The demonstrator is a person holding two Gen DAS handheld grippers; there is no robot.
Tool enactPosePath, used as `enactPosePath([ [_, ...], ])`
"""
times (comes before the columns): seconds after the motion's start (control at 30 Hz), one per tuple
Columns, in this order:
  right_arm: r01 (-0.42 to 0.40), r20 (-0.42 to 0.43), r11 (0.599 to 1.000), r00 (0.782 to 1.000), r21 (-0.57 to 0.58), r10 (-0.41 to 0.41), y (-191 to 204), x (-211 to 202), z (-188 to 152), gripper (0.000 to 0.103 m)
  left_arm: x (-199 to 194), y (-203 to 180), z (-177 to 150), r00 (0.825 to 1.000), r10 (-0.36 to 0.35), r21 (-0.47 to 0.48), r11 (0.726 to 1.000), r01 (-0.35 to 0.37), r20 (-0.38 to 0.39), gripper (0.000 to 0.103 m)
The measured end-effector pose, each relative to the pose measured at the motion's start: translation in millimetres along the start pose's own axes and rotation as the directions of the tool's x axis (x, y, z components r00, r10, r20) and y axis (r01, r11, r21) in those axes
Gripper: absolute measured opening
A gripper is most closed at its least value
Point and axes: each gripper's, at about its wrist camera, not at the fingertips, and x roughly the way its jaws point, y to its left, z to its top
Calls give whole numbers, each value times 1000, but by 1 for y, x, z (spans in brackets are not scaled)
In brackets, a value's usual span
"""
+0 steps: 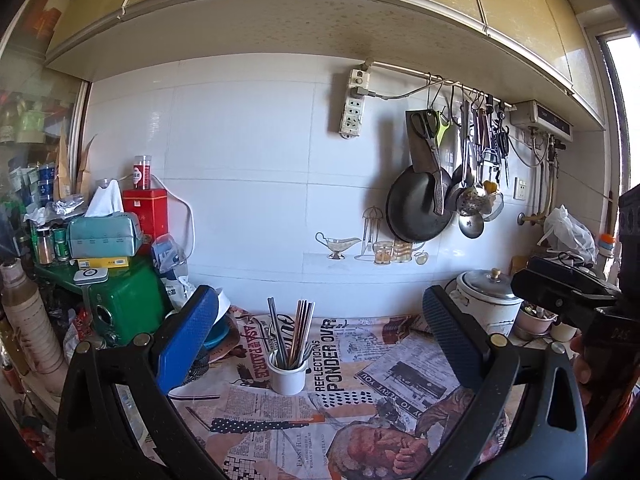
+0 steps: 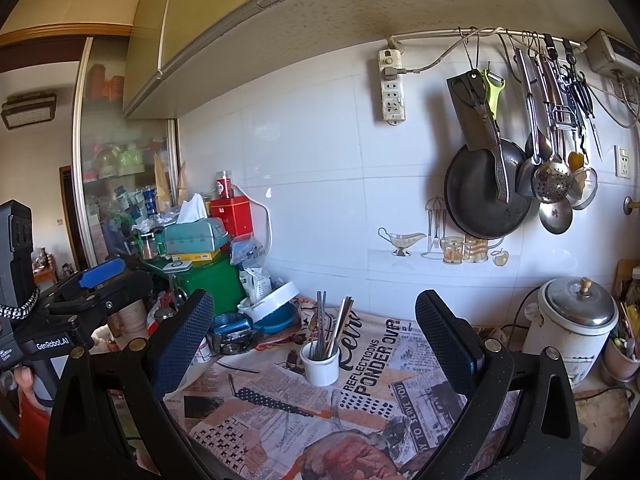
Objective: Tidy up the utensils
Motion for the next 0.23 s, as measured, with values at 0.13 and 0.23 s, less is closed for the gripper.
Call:
enactPosePath([
  [0.13,2,-4,1000,1000,6,-2,-2,2,0,100,2,-2,1,1000,-6,8,1000,6,2,102],
  [0.23,5,-9,1000,1000,11,-4,-5,5,-1,100,5,-2,1,1000,-8,10,1000,8,3,102],
])
